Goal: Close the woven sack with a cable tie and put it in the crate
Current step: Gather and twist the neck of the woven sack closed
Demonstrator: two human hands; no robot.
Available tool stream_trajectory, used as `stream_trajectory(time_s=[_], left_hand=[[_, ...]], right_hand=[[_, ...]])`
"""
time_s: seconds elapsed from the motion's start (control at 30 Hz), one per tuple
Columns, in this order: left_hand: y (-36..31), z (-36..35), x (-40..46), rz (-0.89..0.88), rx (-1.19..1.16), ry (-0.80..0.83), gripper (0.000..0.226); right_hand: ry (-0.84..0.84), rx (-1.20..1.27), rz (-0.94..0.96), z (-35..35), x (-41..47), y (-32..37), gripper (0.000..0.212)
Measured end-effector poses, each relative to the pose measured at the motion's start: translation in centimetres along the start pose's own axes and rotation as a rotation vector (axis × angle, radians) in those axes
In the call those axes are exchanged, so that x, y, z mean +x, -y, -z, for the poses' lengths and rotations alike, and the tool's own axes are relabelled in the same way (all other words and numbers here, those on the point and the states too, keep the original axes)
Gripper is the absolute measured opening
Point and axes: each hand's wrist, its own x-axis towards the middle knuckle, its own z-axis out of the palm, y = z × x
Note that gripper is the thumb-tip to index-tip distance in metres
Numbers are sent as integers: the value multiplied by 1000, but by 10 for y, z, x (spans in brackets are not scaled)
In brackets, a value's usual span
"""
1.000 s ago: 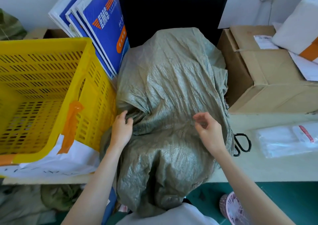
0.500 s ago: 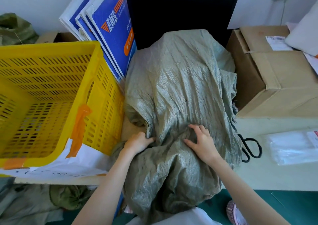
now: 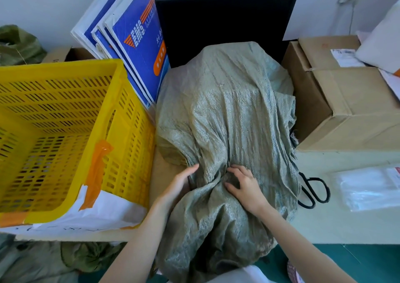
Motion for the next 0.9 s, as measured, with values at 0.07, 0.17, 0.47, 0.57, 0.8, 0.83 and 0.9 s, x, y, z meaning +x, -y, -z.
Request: stream_trajectory(time_s=[0.07,0.17,0.47,0.57,0.8,0.83,0.9], left_hand=[[4,-7,3,44,-1,35,63],[3,-14,5,130,195,12,72],[-8,-26,14,3,444,-115,35],[-7,-34,15,-53,281,-195,29],[-16,-50,5,-129,-85,-61,36],[-16,-50,6,-125,-126,-5,35],[-16,-47,4,-80,-150,128,31]], right_hand=[[3,10,5,0,-2,-2,45],[-28,44,21,-1,-3,-5,27],[-82,142,27,1,-13,-4,10],[-105,159,-12,0,-19,-2,21],[-123,322,-90,-3,-27,1,17],[-127,337,-104,-3,-28,2,15],[-141,373,-117,-5,-30,7,15]])
